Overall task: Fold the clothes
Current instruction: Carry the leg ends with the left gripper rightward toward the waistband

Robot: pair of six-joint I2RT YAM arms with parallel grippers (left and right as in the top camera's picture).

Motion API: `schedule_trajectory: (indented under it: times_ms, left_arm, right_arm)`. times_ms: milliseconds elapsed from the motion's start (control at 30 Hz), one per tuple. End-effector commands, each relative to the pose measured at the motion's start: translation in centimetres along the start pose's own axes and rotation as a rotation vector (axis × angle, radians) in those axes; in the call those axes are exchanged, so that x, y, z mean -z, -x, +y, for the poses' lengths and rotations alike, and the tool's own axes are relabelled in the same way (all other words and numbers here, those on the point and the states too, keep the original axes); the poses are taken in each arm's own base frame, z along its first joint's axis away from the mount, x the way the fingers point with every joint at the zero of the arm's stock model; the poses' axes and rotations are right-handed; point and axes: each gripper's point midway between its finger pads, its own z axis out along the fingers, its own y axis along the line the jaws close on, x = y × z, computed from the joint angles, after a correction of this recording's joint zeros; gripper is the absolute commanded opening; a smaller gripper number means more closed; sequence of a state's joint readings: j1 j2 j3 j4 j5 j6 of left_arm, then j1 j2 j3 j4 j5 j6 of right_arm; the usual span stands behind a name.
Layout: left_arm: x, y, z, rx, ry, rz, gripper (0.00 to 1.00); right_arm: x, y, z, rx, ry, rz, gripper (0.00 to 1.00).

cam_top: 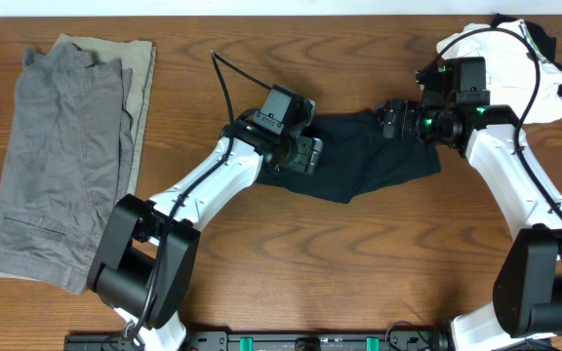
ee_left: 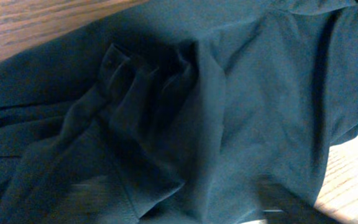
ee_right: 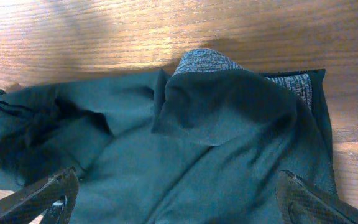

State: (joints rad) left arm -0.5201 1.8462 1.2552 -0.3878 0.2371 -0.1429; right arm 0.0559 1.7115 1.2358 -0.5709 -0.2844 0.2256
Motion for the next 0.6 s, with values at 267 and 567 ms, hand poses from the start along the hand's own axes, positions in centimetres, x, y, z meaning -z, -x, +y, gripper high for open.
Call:
schedule_trajectory:
  times_ms: [267,567]
  left_arm:
    - [3.4,2.5,2.4,0.083,0.015,-0.093,0.98]
    - [2.4,2.3,3.7,0.138,-0.030,-0.070,0.98]
  right_arm:
    - [1.0,1.0,-3.8,-0.019,-0.075,-0.030,0.90]
    - [-0.1,0.5,-6.4,0.134,-0.177,0.009,0.88]
